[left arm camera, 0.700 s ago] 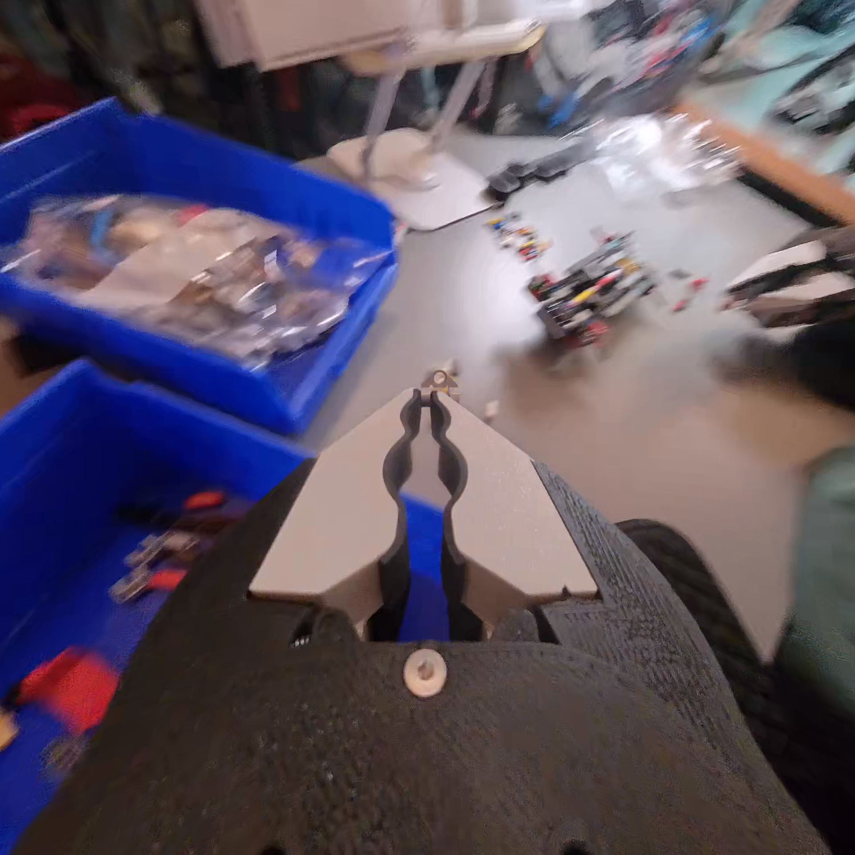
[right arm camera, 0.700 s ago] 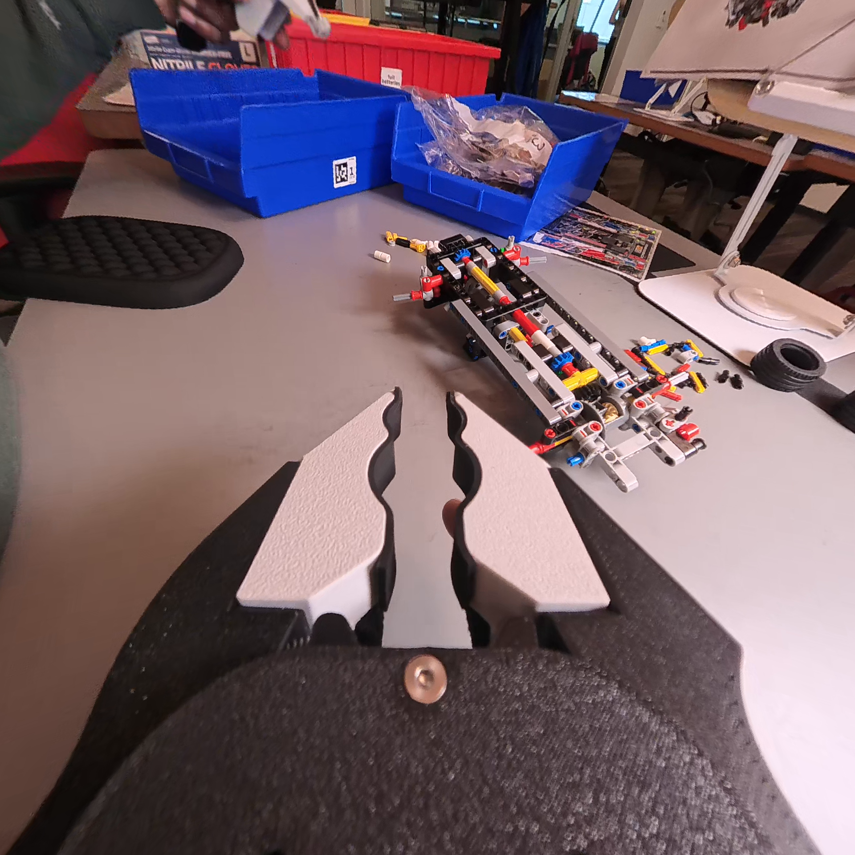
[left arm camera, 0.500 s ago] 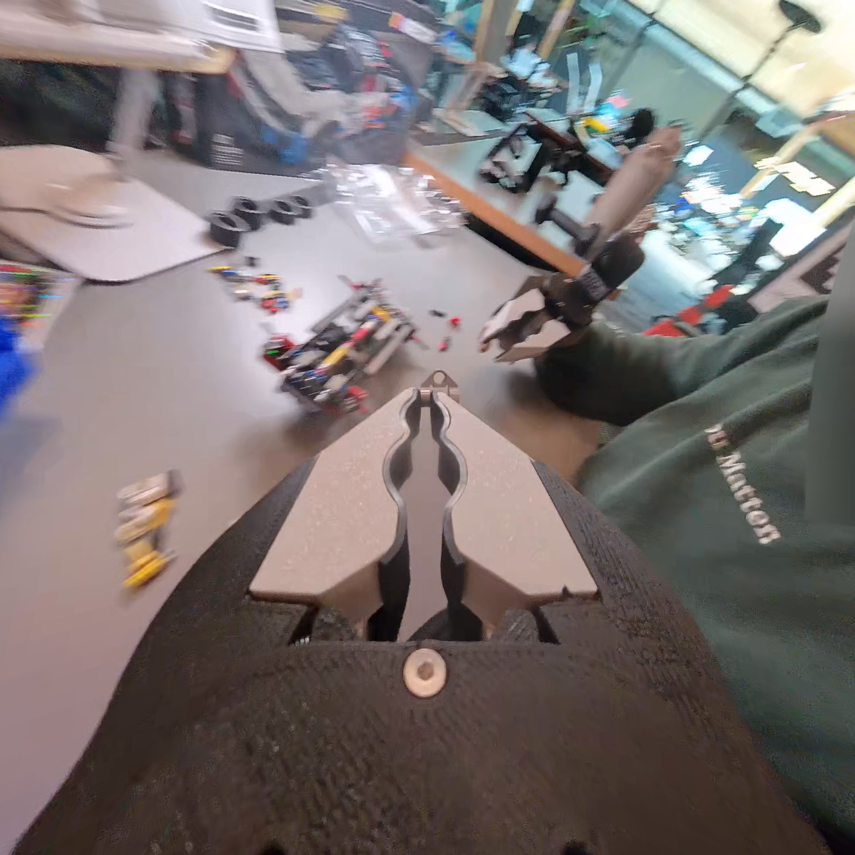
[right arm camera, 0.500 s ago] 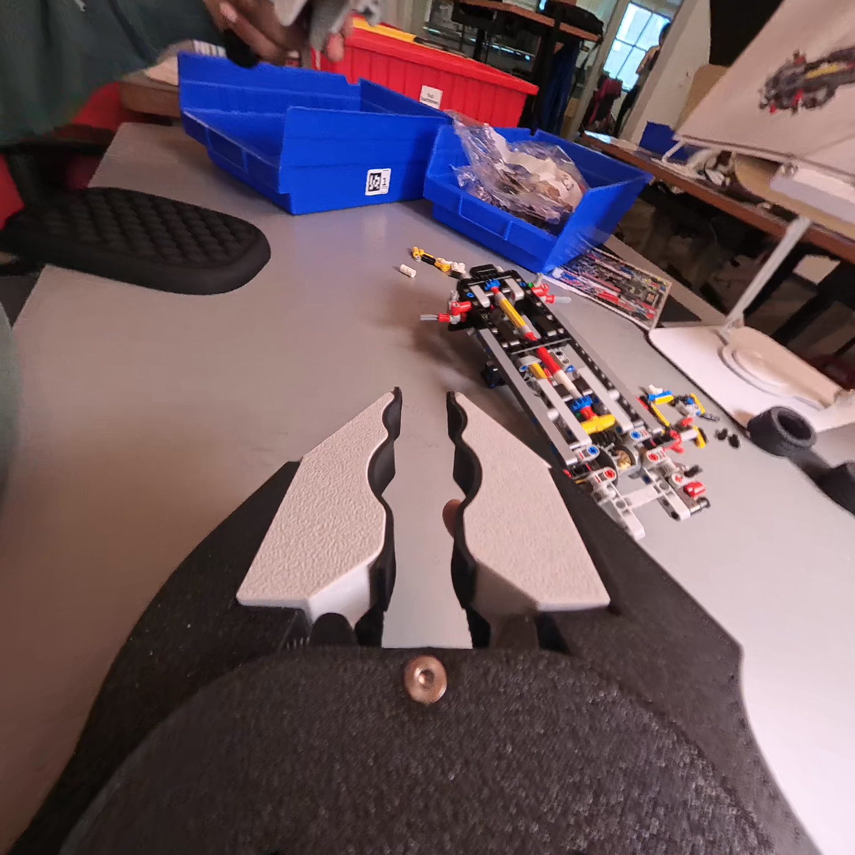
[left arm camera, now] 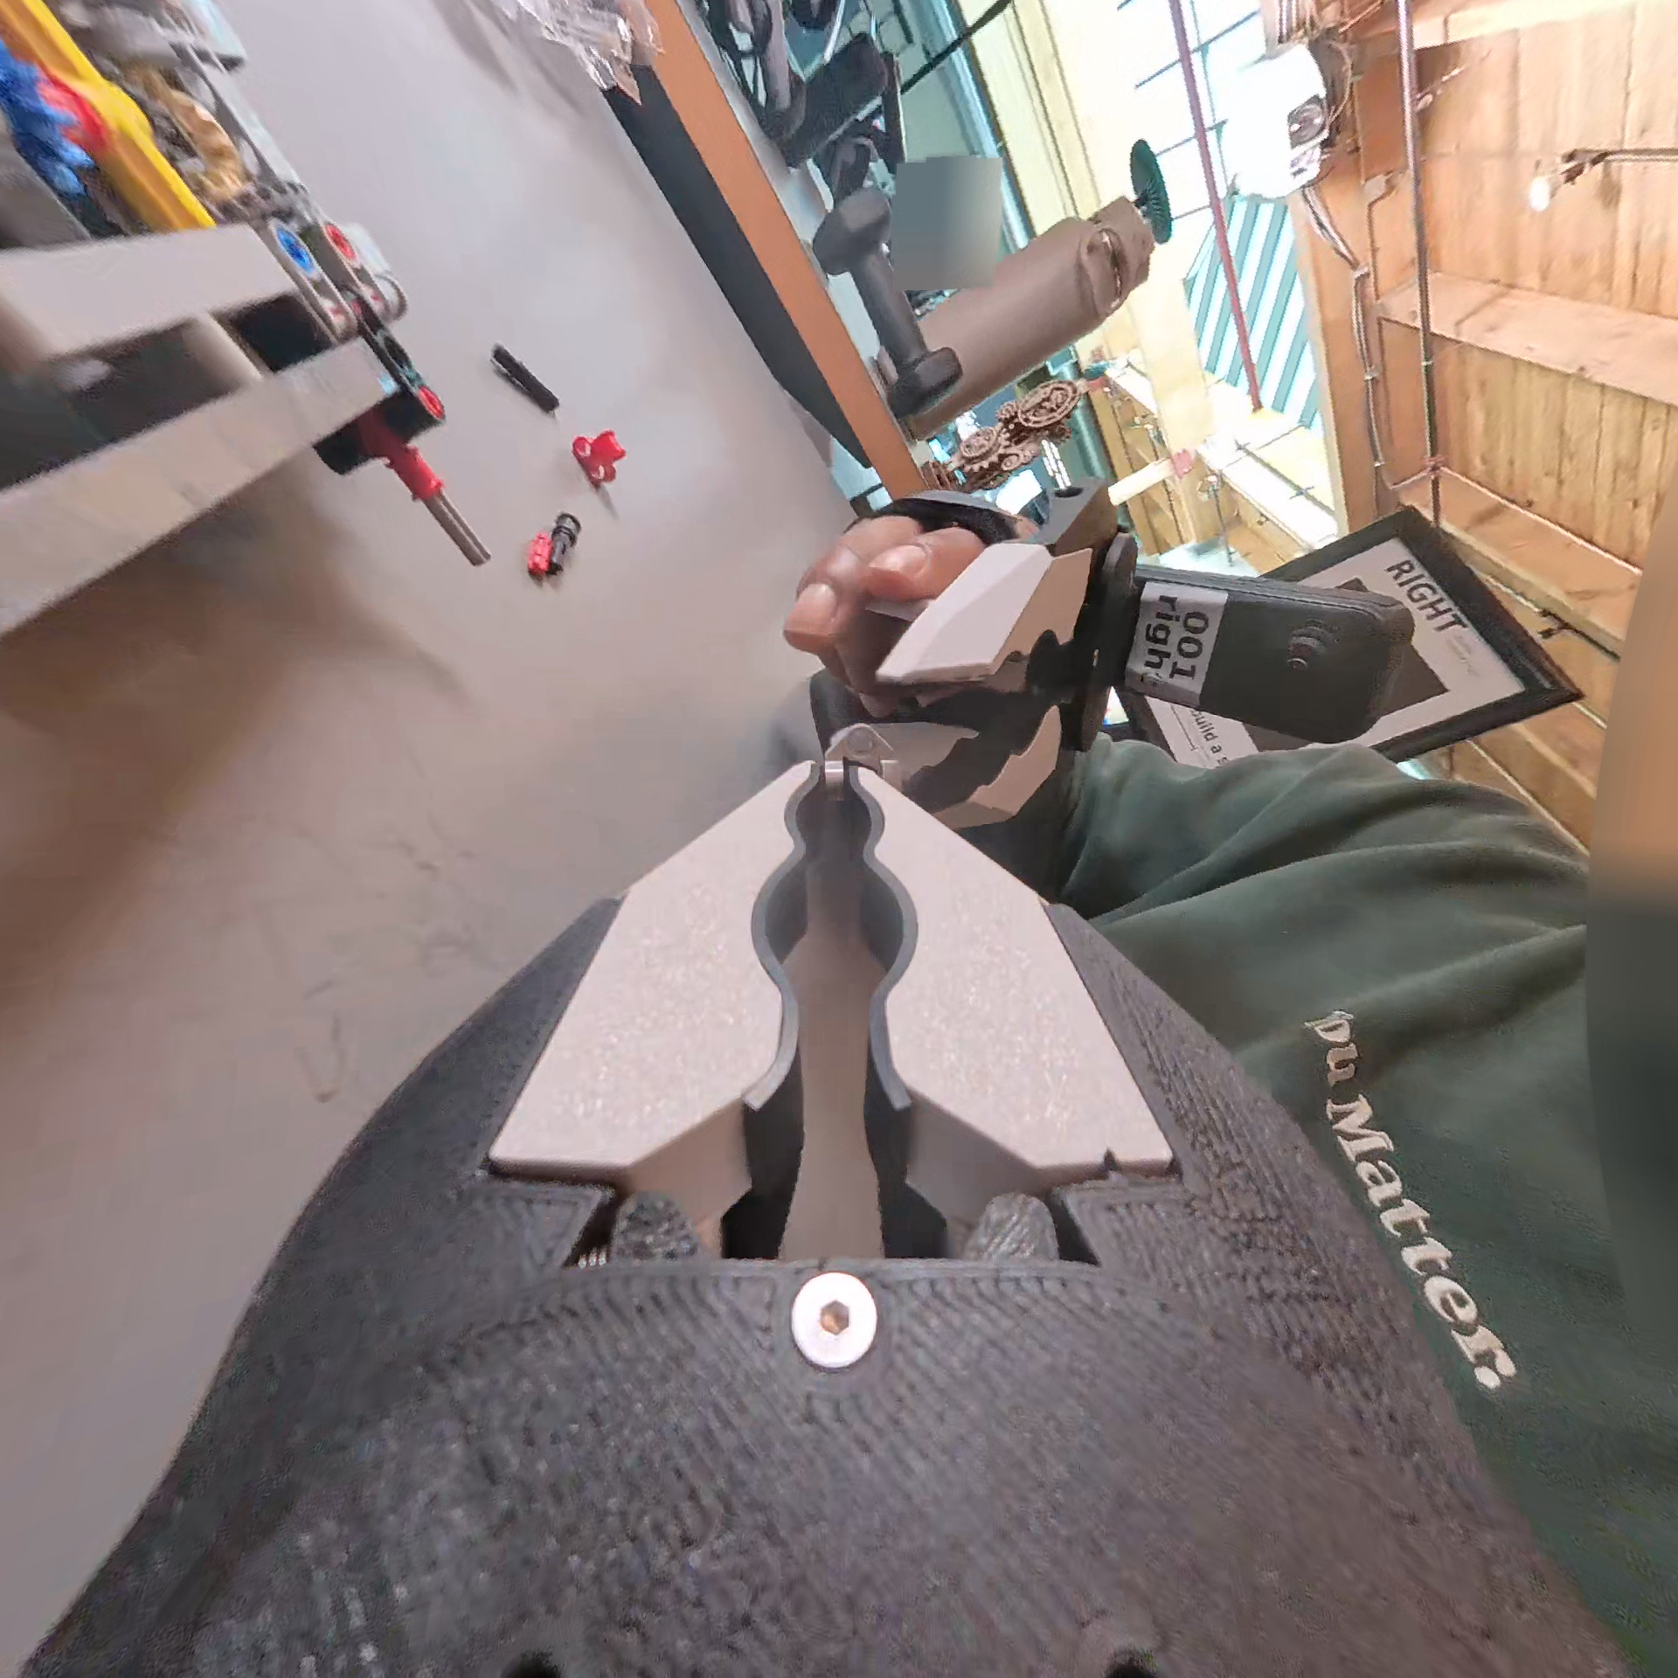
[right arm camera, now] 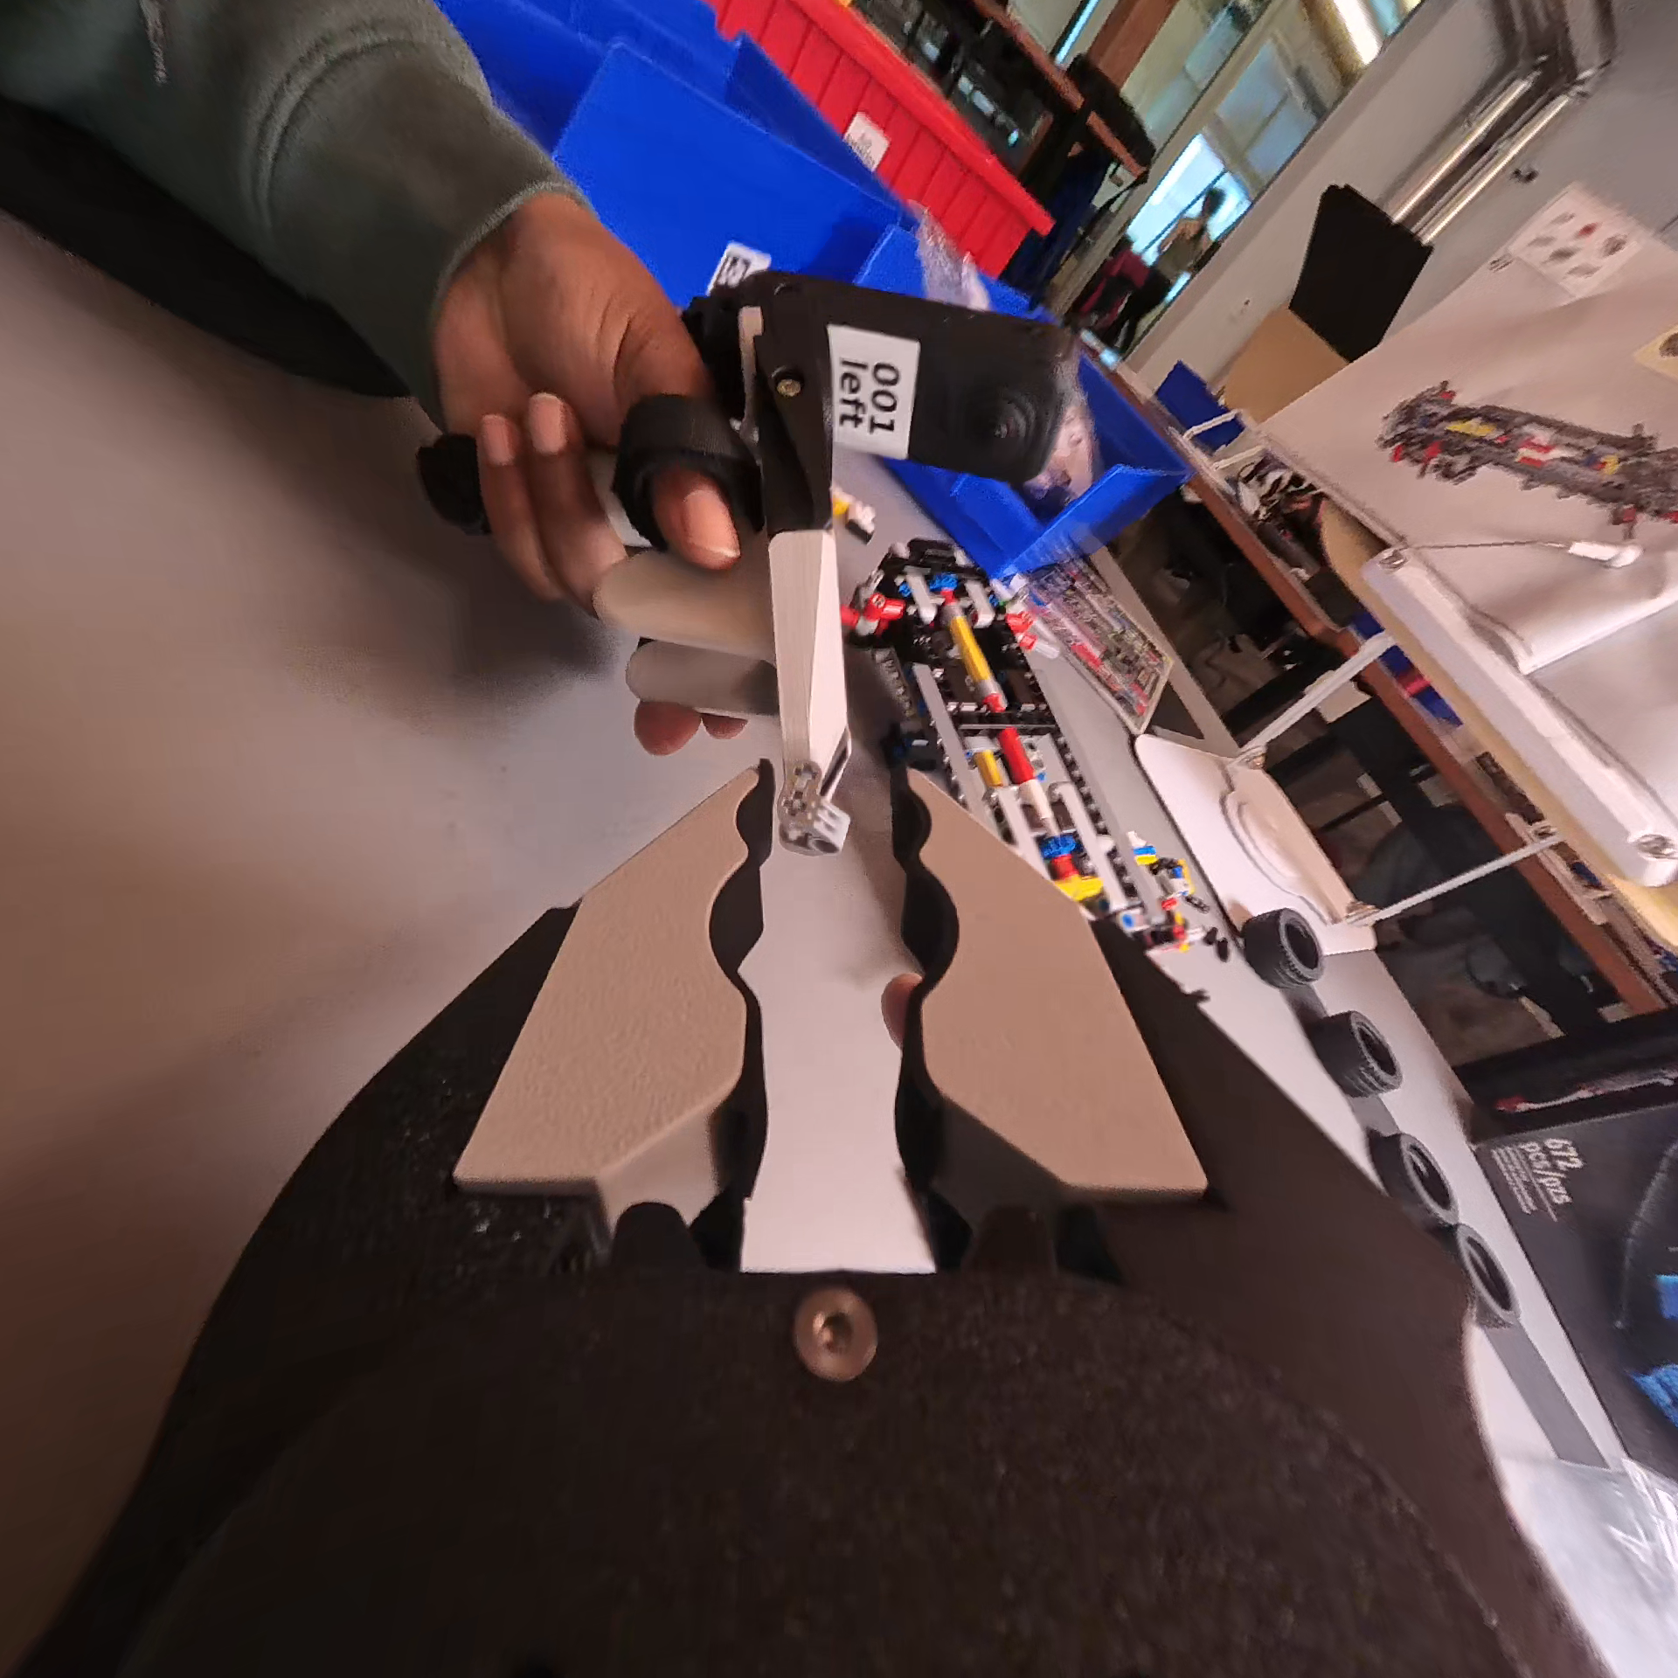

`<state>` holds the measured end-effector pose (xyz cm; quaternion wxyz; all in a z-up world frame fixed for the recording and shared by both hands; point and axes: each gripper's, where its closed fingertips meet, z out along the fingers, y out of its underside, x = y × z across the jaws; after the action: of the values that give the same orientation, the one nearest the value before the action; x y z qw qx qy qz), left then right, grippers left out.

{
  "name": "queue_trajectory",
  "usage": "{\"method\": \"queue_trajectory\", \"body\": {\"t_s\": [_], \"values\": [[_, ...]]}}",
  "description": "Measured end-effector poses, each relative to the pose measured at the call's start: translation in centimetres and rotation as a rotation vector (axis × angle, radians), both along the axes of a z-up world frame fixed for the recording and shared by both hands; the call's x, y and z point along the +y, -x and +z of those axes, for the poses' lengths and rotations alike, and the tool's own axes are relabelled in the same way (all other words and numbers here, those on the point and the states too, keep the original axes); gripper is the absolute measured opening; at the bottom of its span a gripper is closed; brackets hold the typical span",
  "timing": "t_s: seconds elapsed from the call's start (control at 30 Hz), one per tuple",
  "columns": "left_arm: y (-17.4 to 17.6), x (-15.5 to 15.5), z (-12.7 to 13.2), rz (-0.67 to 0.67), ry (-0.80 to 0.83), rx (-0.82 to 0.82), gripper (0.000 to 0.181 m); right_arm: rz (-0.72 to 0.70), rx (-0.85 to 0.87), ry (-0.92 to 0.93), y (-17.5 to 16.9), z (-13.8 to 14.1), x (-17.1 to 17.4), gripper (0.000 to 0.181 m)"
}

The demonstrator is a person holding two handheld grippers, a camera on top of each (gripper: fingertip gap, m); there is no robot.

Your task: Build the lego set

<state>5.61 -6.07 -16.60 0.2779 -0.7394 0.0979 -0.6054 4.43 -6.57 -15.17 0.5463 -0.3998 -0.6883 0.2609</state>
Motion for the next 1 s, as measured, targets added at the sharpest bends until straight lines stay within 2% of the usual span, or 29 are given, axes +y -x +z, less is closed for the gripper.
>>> {"method": "queue_trajectory", "body": {"t_s": [0.1, 0.27, 0.43, 0.53, 0.63, 0.77, 0.87, 1.0], "values": [[-0.3, -0.1, -0.5, -0.013, 0.015, -0.006, 0.001, 0.035, -0.053, 0.023, -0.1, -1.2, -0.3, 0.011], [0.1, -0.3, -0.8, -0.02, 0.013, 0.0, 0.003, 0.059, -0.074, 0.126, 0.0, -1.7, -0.5, 0.009], [2.3, 0.1, -0.3, 0.025, -0.237, 0.196, 0.006, 0.095, -0.177, 0.413, -0.9, -3.2, -0.6, 0.008], [3.1, -0.2, -1.1, 0.012, -0.386, 0.389, 0.009, 0.094, -0.292, 0.392, -1.2, -5.1, -0.7, 0.008], [2.8, -0.7, -2.2, -0.03, -0.446, 0.506, 0.01, 0.115, -0.43, 0.319, -1.3, -6.7, -1.2, 0.008], [2.5, -1.3, -3.7, -0.088, -0.467, 0.598, 0.01, 0.149, -0.53, 0.289, -0.8, -7.3, -1.4, 0.009], [2.4, -1.7, -4.5, -0.111, -0.49, 0.647, 0.011, 0.163, -0.562, 0.294, -0.8, -7.3, -1.4, 0.027], [2.2, -2.1, -5.1, -0.141, -0.52, 0.685, 0.013, 0.162, -0.544, 0.31, -2.1, -6.8, -1.1, 0.034]]}}
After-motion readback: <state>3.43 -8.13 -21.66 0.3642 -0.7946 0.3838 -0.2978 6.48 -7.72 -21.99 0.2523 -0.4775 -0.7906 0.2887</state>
